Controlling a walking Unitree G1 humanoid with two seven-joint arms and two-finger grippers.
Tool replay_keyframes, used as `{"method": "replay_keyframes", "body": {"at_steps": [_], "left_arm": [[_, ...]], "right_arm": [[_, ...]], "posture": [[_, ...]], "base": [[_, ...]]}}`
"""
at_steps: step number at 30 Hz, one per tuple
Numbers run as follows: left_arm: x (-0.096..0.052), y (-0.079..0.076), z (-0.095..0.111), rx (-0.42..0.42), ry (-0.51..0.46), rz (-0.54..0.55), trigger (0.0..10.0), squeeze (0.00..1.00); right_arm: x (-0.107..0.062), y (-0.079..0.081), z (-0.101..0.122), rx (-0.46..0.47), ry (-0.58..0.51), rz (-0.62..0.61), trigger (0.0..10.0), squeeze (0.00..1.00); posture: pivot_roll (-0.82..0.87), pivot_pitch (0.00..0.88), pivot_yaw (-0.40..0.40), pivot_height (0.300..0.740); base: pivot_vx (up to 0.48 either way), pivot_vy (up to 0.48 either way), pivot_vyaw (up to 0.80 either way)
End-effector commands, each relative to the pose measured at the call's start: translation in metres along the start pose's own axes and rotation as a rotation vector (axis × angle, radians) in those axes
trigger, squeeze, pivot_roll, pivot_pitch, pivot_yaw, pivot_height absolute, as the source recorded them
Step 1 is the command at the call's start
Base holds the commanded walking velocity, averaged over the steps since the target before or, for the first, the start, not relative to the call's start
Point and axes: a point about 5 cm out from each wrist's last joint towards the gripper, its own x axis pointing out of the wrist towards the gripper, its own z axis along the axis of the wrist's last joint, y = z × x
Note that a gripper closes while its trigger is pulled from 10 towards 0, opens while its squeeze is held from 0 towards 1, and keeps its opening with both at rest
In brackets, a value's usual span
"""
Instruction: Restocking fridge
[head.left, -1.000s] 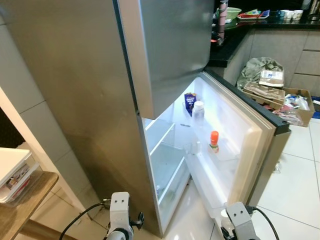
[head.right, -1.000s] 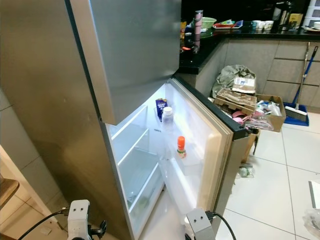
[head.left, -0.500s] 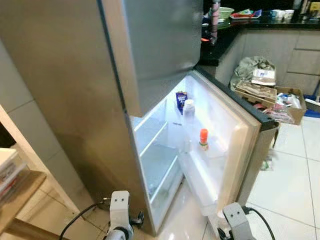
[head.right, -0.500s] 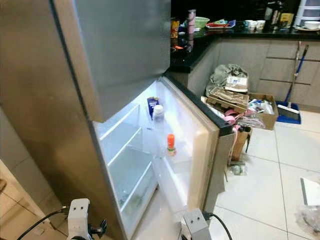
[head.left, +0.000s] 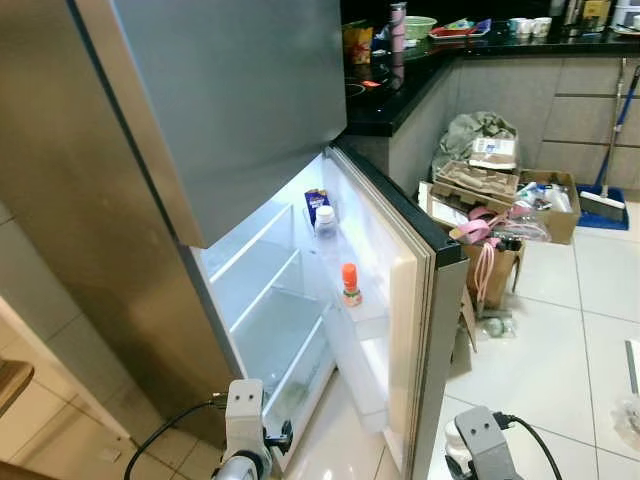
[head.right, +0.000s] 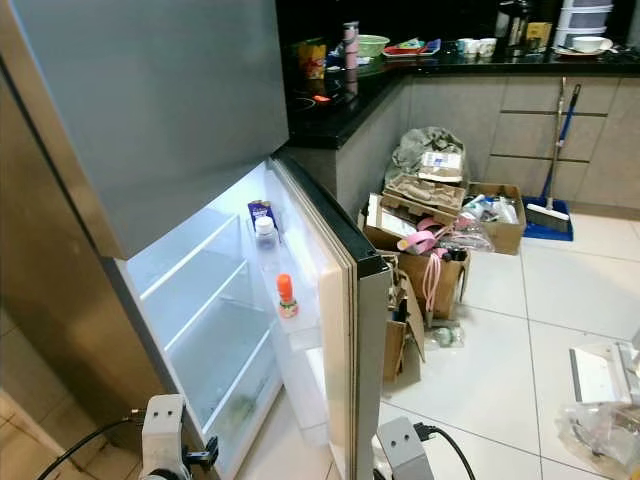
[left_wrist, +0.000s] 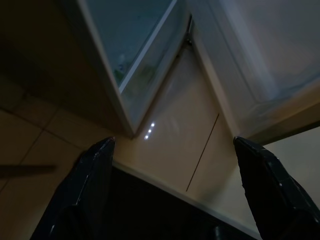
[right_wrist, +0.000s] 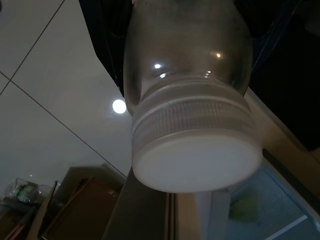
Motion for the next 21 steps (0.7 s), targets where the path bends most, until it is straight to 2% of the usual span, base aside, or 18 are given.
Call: {"method": "replay_keyframes", "body": {"at_steps": [1, 3, 6, 11, 16, 21], "left_arm": [[-0.0023, 0.0063, -0.0063, -0.004, 0.024, 0.012, 10.0, 0.0], [-0.0024, 0.005, -0.0065, -0.013, 0.023, -0.009, 10.0, 0.0], [-0.0024, 0.0041, -0.0058, 0.011, 0.02, -0.015, 10.0, 0.0], [-0.0023, 0.0049, -0.0058, -0.007, 0.02, -0.001, 10.0, 0.0], [-0.002, 0.0083, -0.0063, -0.038, 0.03, 0.036, 10.0, 0.0], [-0.0024, 0.0088, -0.006, -0.03, 0.024, 0.03, 10.0, 0.0]], "right_arm": [[0.0007, 0.0034, 0.0019, -0.011, -0.01, 0.013, 10.0, 0.0], [0.0007, 0.0036, 0.0022, -0.011, -0.012, 0.014, 10.0, 0.0], [0.0006, 0.0037, 0.0021, -0.011, -0.013, 0.014, 10.0, 0.0], [0.0006, 0.0034, 0.0023, -0.011, -0.013, 0.013, 10.0, 0.0], [0.0007, 0.0024, 0.003, -0.011, -0.016, 0.011, 10.0, 0.0], [0.0016, 0.0023, 0.0061, -0.012, -0.026, 0.013, 10.0, 0.0]], "posture": [[-0.09, 0.073, 0.064, 0.74], [-0.09, 0.074, 0.065, 0.74], [-0.09, 0.075, 0.064, 0.74], [-0.09, 0.074, 0.064, 0.74], [-0.09, 0.075, 0.065, 0.74], [-0.09, 0.079, 0.063, 0.74]], "base": [[0.0, 0.0, 0.0], [0.0, 0.0, 0.0], [0.0, -0.48, 0.0], [0.0, -0.417, 0.0], [0.0, 0.0, 0.0], [0.0, 0.0, 0.0]]}}
